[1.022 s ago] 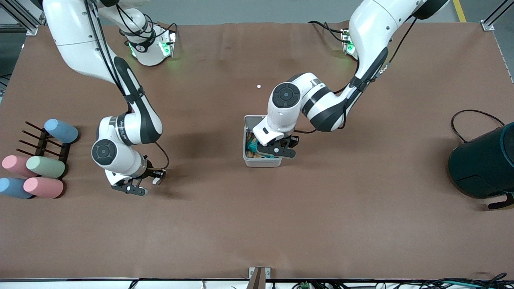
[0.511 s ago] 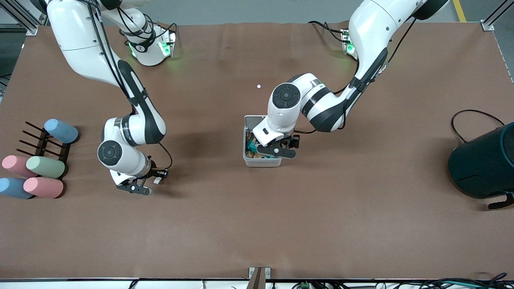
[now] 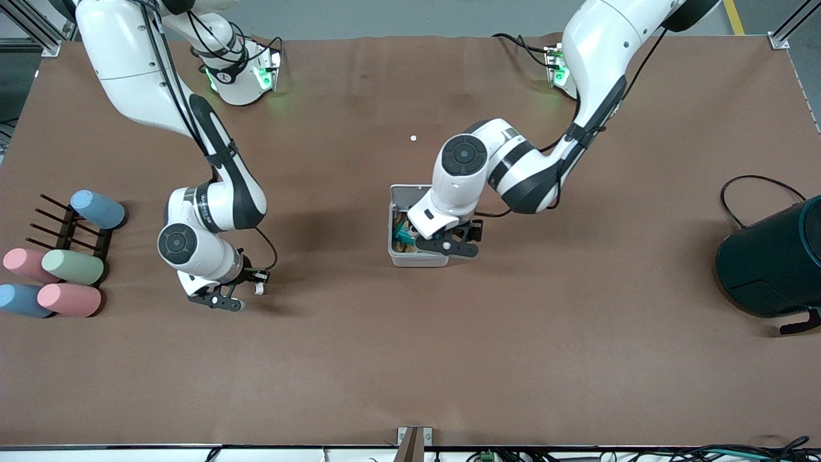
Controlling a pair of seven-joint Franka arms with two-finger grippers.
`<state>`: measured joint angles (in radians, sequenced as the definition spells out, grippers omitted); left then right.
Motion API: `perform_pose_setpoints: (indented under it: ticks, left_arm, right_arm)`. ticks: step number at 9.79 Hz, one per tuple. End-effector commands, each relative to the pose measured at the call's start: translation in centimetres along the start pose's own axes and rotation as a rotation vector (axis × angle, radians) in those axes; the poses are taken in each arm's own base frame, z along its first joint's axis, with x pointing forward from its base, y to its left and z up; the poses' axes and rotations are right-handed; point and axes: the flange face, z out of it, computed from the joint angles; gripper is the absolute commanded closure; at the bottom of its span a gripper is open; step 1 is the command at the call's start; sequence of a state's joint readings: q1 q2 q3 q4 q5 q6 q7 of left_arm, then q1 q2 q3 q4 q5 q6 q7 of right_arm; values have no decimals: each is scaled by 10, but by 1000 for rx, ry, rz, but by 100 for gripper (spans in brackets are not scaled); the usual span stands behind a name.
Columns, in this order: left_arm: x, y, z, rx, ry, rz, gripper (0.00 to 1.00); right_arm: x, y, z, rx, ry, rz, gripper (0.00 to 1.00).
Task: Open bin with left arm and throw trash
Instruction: 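Bin the strip with the right gripper while the left gripper withdraws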
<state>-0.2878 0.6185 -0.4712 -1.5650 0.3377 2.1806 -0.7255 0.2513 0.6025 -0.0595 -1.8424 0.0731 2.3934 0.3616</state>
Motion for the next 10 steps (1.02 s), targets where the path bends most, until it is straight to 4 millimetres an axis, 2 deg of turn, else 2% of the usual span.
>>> perform_pose_setpoints:
  ticks: [1,2,3,4,6,7,8,9,10]
  left_arm:
    - [23,-51,-50,26,32,-85,0]
    - [36,-81,-72,13,50,-148,0]
    - [47,-121,-92,12,45,-223,0]
    - [55,-161,-118,33,56,-285,0]
    - [59,-218,-162,53,60,-339,0]
    - [59,-241,-181,32,16,-334,0]
    - [59,-263,-192,24,-16,-316,0]
    - [53,-277,-215,13,-16,-307,0]
    - [38,-283,-251,16,-6,-304,0]
  right_arm:
    - [-12,-21,-17,6,-41,-27,100]
    - [-17,-41,-48,9,-73,-51,100]
    - [-19,-66,-82,13,-78,-88,100]
    - [-26,-106,-122,19,-63,-105,100]
    - [-66,-202,-187,40,5,-125,100]
    - [-93,-239,-193,58,11,-139,100]
    - [-110,-263,-193,67,21,-98,100]
    - [-131,-293,-194,78,31,-107,100]
    - [-148,-311,-184,72,24,-114,100]
